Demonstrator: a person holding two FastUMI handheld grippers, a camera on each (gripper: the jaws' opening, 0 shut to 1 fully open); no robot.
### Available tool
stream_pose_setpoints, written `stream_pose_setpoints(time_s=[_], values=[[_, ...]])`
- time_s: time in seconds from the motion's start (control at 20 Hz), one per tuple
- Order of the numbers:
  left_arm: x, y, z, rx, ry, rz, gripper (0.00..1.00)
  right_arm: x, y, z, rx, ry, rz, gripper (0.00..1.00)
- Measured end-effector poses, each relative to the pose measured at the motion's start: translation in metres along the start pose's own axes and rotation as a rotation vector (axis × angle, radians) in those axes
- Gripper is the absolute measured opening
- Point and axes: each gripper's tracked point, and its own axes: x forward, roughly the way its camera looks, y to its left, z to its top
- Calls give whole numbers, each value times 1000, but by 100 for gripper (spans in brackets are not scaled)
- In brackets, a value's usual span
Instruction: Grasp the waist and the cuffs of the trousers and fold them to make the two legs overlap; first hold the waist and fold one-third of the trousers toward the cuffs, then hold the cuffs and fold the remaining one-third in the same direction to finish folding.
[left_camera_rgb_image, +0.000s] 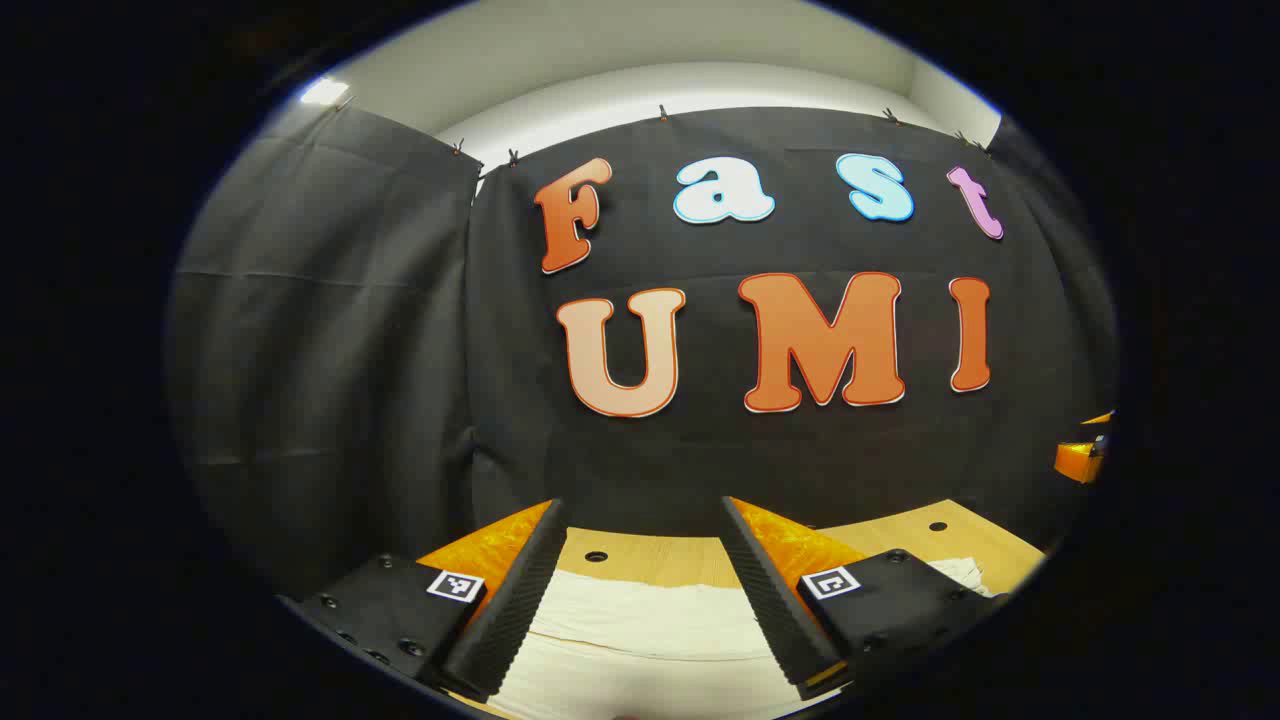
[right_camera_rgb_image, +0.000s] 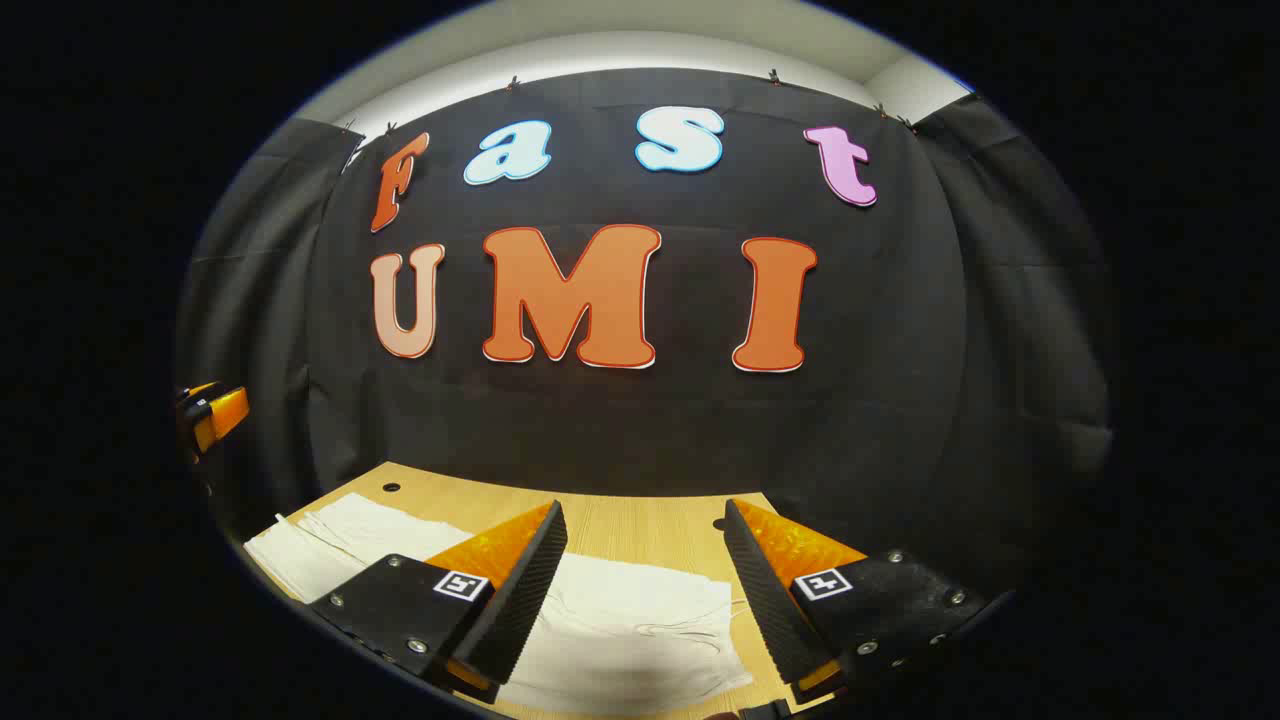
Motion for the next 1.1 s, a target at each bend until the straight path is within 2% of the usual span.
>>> stream_pose_setpoints(time_s=[0.2,0.35,0.4,0.45,0.6,0.8,1.1], values=[[-3,-14,14,6,-54,-31,100,1,7,9,-5,-38,14,95],[-4,-22,11,21,-57,-45,100,3,9,3,-14,-34,25,95],[-4,-23,10,24,-50,-47,100,3,9,2,-19,-27,25,98],[-4,-23,6,29,-40,-42,98,5,9,0,-23,-21,31,98],[0,-13,-8,24,13,-2,100,9,12,1,-33,-11,42,98],[-1,-1,-5,14,13,29,99,14,13,-3,-24,8,55,98],[-1,32,-42,-42,126,100,100,24,16,-34,9,140,76,98]])
